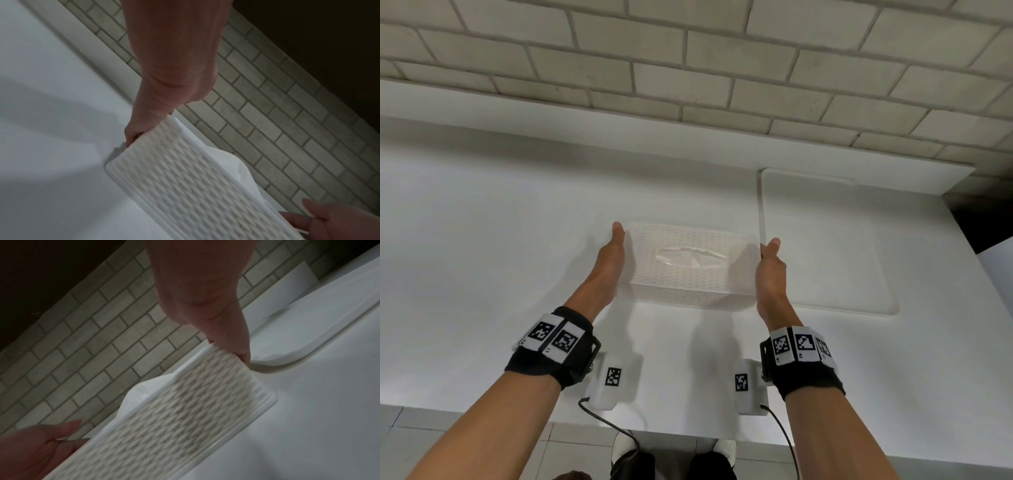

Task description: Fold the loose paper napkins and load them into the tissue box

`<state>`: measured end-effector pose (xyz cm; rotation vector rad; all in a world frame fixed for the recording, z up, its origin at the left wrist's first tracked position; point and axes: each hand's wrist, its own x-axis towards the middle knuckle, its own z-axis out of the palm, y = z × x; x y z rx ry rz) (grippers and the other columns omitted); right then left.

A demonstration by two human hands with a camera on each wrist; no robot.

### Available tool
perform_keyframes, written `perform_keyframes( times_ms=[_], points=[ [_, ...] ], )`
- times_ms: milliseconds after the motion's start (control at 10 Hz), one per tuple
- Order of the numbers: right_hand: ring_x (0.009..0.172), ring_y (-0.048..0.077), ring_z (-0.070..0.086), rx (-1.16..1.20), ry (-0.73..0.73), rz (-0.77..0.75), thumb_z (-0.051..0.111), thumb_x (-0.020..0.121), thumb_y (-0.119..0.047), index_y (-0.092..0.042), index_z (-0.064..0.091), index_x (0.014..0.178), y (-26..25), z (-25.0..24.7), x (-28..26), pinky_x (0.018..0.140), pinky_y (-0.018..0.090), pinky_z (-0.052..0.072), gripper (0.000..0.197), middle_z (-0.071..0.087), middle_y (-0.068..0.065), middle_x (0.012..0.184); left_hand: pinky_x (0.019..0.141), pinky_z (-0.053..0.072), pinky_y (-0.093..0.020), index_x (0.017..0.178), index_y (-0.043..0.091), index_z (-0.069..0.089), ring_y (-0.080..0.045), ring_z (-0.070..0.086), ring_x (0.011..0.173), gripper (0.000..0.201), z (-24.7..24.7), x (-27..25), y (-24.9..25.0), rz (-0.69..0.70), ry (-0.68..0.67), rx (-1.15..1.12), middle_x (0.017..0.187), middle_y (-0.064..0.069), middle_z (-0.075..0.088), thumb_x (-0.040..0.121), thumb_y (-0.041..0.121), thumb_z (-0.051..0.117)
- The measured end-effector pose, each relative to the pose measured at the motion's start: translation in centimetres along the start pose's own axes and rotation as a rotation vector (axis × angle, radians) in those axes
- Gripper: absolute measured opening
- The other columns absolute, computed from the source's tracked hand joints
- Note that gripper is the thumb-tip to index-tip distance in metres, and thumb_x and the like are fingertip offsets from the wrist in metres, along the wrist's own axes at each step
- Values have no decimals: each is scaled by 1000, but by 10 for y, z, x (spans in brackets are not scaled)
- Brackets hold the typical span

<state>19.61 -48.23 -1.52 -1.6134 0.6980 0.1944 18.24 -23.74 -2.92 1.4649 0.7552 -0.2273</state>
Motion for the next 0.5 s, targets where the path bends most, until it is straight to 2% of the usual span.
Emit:
perform_keyframes(
  times_ms=[200,300,400,500],
  points=[
    [126,33,51,3,-1,6,15,95,-63,-18,49,140,5,2,0,109,49,40,71,54,10,139,110,37,-44,143,20,45,-28,51,126,74,2,-5,9,18,-4,26,138,-4,55,93,69,23],
    [125,33,52,13,-16,5,15,93,-65,-18,52,137,6,3,3,108,50,41,74,56,11,137,113,34,-48,145,19,43,-29,48,130,76,2,-4,8,9,5,34,142,-3,52,92,71,23],
    [125,33,52,-2,-15,-3,15,93,-65,-18,51,137,6,2,4,109,49,41,74,56,11,137,112,34,-49,143,20,46,-30,50,128,76,2,-4,4,16,4,26,140,-6,55,91,71,22],
    [126,32,52,-35,8,-19,15,93,-67,-17,51,138,10,0,13,109,49,40,76,56,11,138,112,32,-41,145,15,41,-30,46,132,74,4,-7,9,49,41,15,146,-8,49,96,65,20]
  ],
)
